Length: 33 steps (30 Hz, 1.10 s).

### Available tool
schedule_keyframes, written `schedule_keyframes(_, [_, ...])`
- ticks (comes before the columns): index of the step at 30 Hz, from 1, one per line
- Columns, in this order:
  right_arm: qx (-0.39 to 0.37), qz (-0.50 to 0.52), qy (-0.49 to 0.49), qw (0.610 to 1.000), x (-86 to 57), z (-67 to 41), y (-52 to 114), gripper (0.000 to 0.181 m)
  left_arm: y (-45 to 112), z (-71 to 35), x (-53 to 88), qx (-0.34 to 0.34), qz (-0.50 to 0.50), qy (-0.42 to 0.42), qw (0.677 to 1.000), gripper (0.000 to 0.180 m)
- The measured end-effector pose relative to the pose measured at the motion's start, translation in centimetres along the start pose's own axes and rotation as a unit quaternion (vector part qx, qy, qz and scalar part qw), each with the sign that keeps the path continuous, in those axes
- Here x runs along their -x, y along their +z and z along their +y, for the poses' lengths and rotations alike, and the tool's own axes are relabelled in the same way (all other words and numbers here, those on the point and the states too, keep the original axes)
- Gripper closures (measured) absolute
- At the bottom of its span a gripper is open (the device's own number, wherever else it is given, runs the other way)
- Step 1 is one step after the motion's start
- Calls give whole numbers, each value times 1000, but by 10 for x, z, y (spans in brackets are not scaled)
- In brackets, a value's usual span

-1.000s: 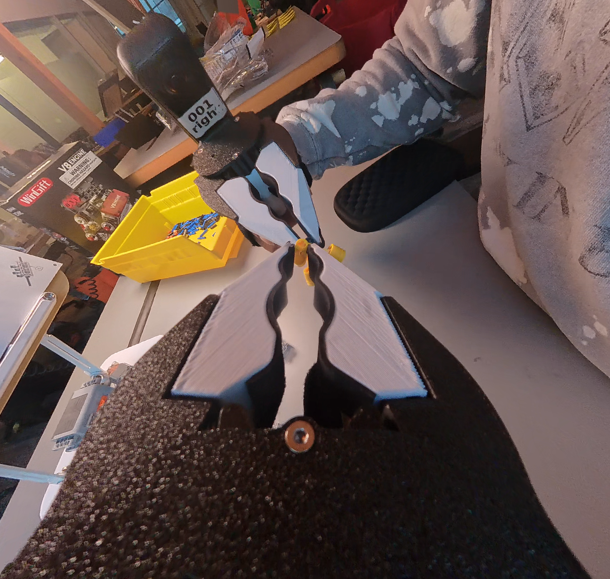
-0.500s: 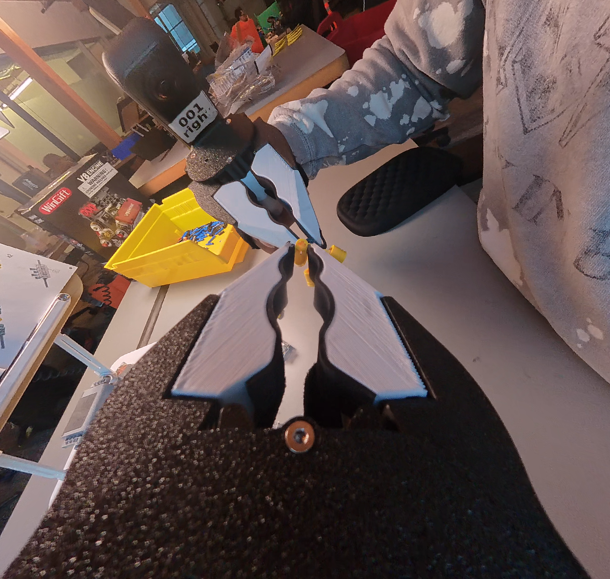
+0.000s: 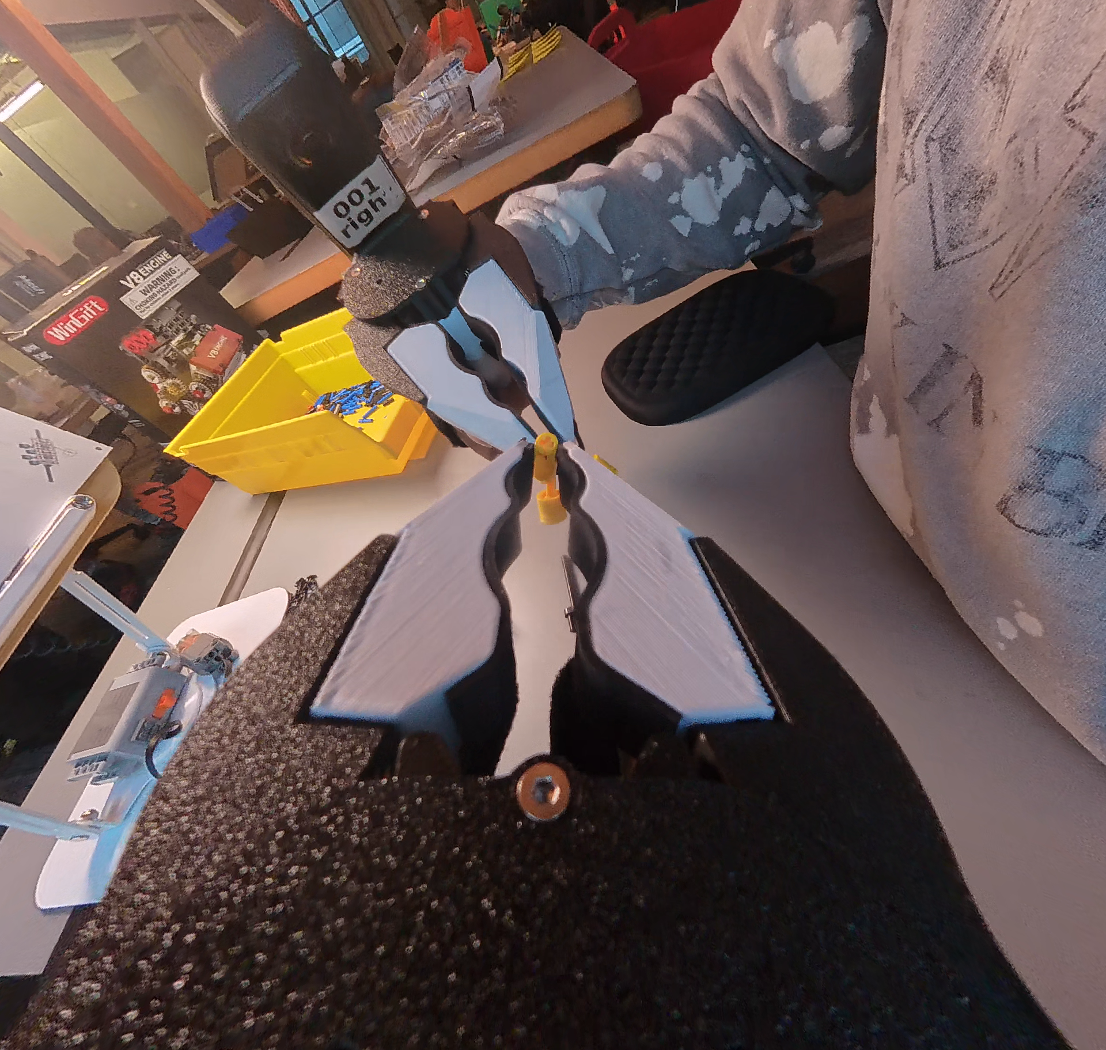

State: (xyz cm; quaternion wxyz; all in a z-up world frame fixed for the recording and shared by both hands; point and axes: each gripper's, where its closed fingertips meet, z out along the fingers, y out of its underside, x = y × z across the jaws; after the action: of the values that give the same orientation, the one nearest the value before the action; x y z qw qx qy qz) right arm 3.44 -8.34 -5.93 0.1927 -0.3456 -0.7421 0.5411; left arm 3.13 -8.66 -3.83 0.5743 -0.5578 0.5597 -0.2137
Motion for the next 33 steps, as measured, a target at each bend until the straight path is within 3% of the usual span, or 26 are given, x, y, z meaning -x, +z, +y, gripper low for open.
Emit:
schedule_keyframes(11, [-87,-12,2,996,5,-7,-2,178,0,-6,-1,-9,-2,-14,1000,174])
schedule_keyframes(23, [-81,-10,1,997,7,1,3,178,2,-1,-6,7,-10,-10,1000,174])
schedule_keyframes(33, [-151,1,-13,988,7,-15,0,178,-18,-14,8,13,-45,-17,999,174])
